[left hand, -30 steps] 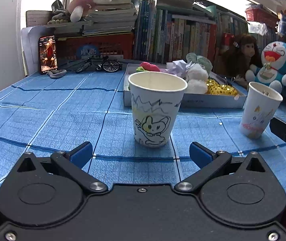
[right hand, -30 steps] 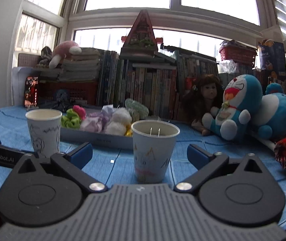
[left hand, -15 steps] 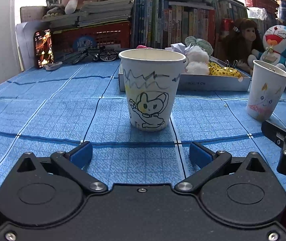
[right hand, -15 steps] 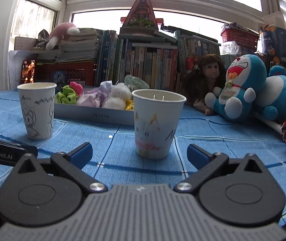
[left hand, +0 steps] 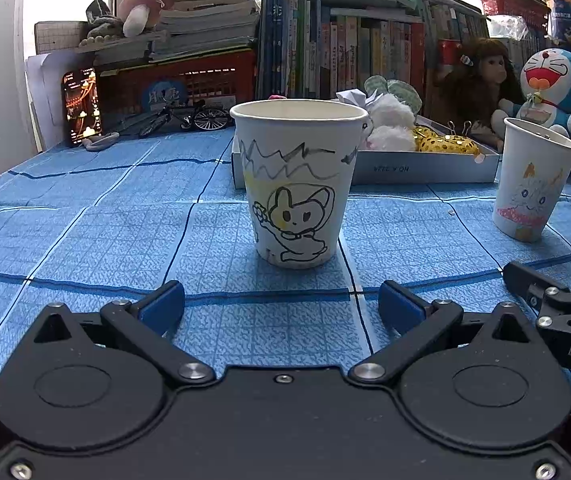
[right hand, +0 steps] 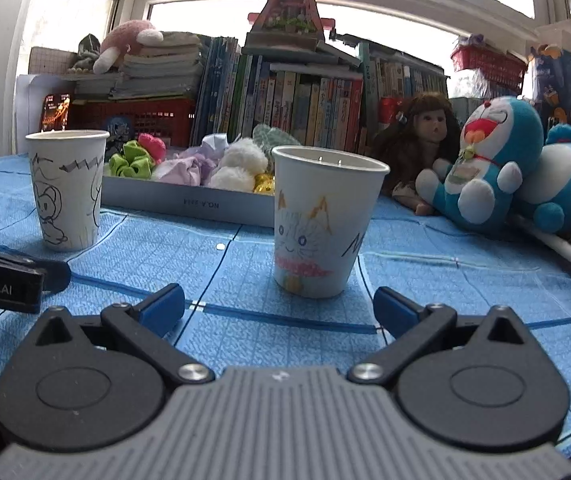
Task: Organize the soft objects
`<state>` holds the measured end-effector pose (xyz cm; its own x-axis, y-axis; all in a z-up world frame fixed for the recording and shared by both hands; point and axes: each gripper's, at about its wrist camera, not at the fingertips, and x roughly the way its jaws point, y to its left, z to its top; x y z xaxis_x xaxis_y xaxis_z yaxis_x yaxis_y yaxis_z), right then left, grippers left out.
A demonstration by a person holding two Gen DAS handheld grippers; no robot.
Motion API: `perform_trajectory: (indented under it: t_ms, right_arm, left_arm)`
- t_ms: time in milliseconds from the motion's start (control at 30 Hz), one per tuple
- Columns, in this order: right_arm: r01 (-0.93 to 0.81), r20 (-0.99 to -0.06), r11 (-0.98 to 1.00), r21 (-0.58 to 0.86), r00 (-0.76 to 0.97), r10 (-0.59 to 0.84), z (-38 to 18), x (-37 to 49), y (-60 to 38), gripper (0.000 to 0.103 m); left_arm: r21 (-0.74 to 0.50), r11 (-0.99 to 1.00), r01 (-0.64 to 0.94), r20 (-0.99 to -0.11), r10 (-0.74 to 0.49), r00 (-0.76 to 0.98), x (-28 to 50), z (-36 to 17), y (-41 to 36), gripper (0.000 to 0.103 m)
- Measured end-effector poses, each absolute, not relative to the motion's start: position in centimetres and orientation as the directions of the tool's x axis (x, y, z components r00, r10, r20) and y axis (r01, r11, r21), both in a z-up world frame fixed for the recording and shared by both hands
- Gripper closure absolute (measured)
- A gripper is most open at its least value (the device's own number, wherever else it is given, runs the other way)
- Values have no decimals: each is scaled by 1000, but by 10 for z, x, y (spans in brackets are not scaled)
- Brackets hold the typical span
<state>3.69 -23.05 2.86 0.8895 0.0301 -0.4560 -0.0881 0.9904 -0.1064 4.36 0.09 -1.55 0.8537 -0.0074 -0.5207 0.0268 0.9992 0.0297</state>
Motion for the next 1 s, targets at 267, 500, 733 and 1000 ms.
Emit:
perform_trajectory:
  t_ms: [267, 500, 733, 1000]
  right_arm:
    - [-89, -557, 996, -31, 828, 57, 31, 53, -235, 0]
    - [-81, -584, 997, -16, 810, 57, 31, 57, -238, 0]
    - [-82, -595, 997, -6, 801, 62, 31, 58, -239, 0]
    - [-78, -598, 997, -8, 800, 58, 31, 59, -238, 0]
  left_arm:
    - [28, 999, 45, -560, -21, 828, 52, -11, 3, 0]
    - [27, 999, 38, -586, -15, 810, 56, -8, 1, 0]
    - [26, 999, 36, -587, -14, 810, 57, -8, 1, 0]
    - [30, 999, 29, -587, -6, 810, 56, -9, 0, 0]
